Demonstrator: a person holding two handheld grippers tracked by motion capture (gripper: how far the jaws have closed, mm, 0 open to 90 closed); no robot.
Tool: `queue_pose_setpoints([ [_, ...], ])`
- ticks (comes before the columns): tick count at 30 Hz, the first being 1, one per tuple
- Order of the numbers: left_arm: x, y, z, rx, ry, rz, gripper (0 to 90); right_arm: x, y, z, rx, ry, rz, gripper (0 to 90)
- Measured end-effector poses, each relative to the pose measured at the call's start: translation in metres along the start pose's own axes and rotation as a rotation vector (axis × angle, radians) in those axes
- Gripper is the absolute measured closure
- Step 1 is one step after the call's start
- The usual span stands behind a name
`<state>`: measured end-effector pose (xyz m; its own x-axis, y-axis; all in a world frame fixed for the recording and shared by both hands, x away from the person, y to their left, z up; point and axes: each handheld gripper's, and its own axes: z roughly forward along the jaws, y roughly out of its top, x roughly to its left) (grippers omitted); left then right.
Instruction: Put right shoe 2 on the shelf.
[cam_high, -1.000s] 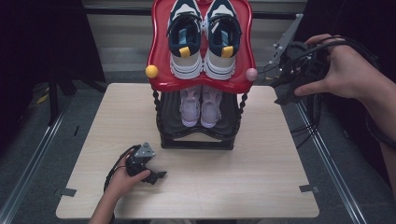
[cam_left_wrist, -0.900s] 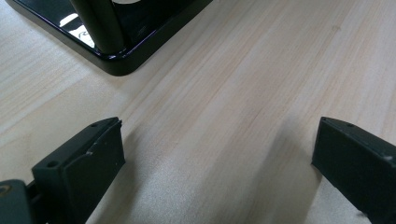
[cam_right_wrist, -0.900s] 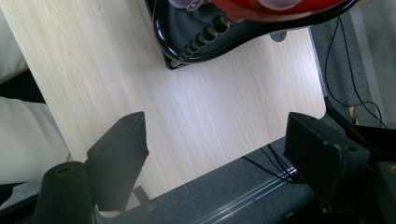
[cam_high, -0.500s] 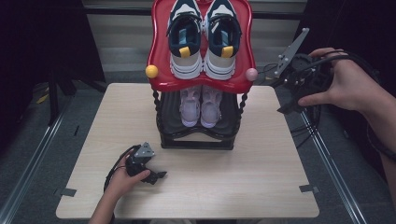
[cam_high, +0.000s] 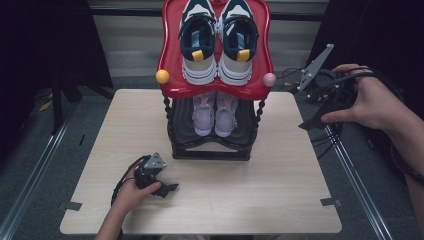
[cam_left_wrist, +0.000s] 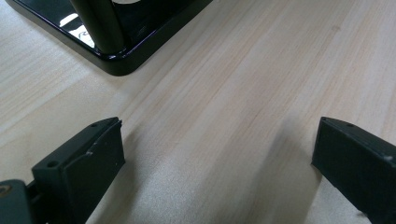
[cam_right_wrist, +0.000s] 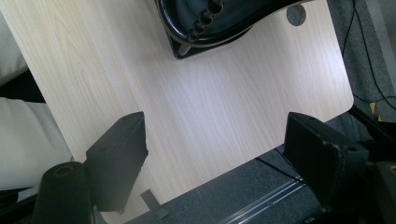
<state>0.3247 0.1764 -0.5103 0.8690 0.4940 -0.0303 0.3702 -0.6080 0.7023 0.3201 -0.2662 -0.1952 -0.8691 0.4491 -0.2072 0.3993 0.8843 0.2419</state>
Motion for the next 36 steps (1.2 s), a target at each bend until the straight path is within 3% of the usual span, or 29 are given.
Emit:
queue_pose_setpoints([
  [27, 0.000, 0.000, 0.000, -0.004, 0.002, 0.000, 1.6, 0.009, -0.027, 0.053, -0.035, 0.050, 0.046, 20.8],
  [36, 0.000, 0.000, 0.000, -0.004, 0.004, 0.003, 1.6, 0.013, -0.037, 0.072, -0.023, 0.057, 0.055, 20.1],
])
